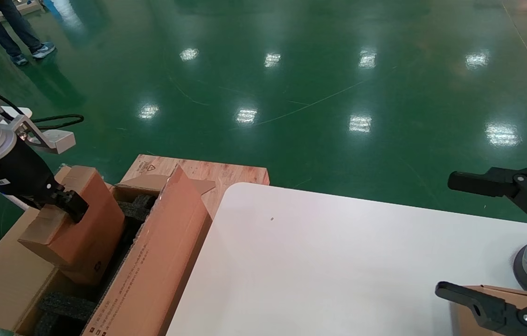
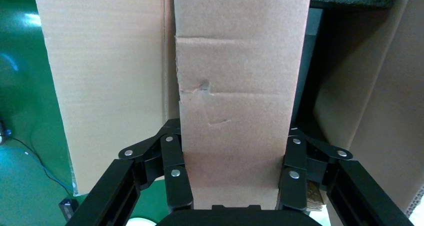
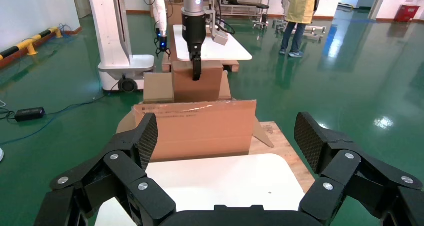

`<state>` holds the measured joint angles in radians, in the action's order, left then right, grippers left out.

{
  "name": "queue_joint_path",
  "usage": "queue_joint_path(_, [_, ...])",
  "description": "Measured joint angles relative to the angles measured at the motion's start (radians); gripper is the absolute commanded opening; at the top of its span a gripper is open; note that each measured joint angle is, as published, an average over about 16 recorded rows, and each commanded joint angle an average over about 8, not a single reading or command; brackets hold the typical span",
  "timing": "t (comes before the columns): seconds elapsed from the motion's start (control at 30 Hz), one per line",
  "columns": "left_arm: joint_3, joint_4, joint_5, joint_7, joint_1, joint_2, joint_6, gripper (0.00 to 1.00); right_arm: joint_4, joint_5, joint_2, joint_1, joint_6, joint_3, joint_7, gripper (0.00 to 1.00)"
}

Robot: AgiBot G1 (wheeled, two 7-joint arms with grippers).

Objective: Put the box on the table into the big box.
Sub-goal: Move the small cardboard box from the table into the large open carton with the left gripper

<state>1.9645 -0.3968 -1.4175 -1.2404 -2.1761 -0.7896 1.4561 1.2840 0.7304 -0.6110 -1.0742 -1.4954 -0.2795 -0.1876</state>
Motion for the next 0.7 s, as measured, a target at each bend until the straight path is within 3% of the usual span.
queue_joint_path(0.7, [0.007, 0.060, -0.008, 0.025, 0.067, 0.011, -0.066, 0.00, 0.000, 0.000, 0.000, 0.000, 0.000, 0.000, 0.000, 1.00])
